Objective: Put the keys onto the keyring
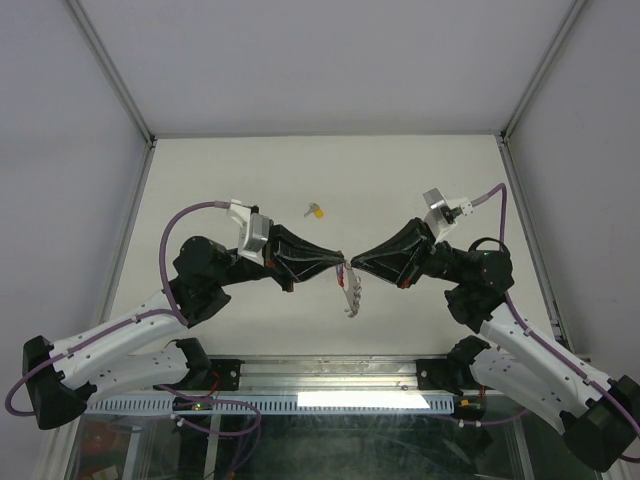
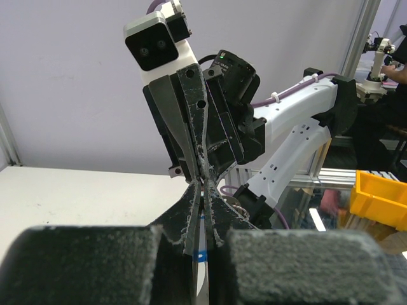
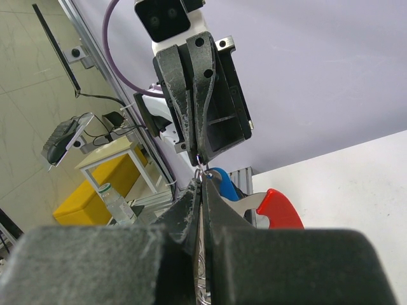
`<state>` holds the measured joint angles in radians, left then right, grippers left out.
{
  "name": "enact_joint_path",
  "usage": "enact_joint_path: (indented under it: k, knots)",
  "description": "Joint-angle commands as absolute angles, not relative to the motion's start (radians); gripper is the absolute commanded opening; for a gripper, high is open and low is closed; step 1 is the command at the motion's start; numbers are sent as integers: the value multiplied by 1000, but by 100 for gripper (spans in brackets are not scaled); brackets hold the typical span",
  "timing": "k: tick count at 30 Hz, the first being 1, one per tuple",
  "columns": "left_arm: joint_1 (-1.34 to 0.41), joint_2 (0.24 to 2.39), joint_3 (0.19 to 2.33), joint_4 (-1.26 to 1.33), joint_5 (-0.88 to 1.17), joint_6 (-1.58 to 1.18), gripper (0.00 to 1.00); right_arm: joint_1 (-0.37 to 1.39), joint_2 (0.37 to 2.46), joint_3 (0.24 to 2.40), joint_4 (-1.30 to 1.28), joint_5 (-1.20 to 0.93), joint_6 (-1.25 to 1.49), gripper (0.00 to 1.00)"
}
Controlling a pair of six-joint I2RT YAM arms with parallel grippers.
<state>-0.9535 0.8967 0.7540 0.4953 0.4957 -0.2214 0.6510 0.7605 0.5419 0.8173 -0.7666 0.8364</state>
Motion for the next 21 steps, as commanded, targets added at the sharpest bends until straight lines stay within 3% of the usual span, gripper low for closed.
enact_joint_path:
  k: [1, 21]
  knots:
    - [-942, 899, 775, 535, 497, -222, 0, 646, 758, 550, 862, -752, 832, 0]
    - [-942, 914, 783, 536, 506, -216, 0, 647, 760, 543, 829, -730, 816, 0]
